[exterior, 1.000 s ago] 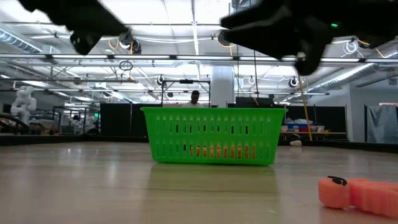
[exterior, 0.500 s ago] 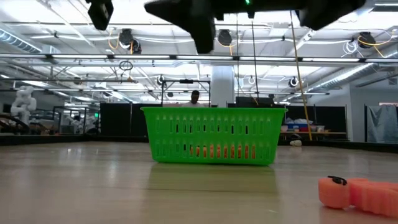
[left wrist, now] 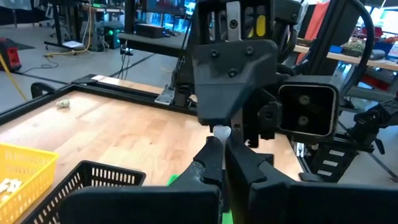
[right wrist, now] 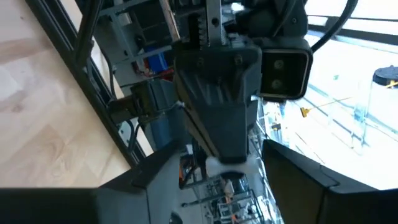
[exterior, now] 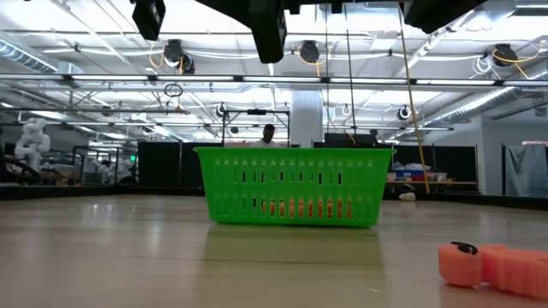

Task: Sort Halloween decoration
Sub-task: Put the white bone toy into the yellow basket

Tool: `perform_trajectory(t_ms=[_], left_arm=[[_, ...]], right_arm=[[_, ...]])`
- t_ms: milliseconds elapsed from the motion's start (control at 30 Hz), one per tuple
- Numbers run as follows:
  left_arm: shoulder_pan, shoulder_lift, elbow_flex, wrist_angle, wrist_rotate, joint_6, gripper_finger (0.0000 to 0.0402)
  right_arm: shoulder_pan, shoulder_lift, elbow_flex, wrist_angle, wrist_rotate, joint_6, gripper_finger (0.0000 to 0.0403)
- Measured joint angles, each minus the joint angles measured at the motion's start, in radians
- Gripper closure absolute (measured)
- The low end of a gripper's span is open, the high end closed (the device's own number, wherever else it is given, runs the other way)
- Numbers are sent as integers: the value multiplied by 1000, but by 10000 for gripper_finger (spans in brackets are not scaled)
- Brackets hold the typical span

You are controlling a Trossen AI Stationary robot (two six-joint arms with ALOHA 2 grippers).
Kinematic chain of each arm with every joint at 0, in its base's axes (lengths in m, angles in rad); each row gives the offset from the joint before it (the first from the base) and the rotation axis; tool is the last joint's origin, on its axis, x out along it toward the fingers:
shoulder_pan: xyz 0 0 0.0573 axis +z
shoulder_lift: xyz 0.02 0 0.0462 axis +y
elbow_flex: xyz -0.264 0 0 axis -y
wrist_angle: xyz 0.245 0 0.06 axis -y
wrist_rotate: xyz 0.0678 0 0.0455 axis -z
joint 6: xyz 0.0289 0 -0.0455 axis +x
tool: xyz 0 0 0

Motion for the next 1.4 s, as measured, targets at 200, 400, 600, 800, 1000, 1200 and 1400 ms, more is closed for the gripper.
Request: perform_trajectory(t_ms=[200, 400, 600, 800, 1000, 1200, 1400], left_arm=[[2, 8, 0, 5, 0, 0, 400], [2, 8, 0, 3, 7, -1, 400], [2, 8, 0, 1, 18, -3, 400], [2, 8, 0, 1, 18, -4, 400], [2, 8, -1, -1, 80, -3, 346], [-11, -16, -1, -45, 74, -14, 236], [-11, -27, -1, -133, 6, 1, 202]], right_arm=[[0, 0, 0, 0, -12, -1, 230], [0, 0, 0, 0, -11, -5, 276], [1, 0, -1, 0, -11, -5, 308], [3, 0, -1, 0, -10, -2, 317], [8, 0, -1, -1, -12, 3, 317], [39, 0, -1, 0, 90, -4, 317], [87, -4, -1, -2, 222, -49, 317]])
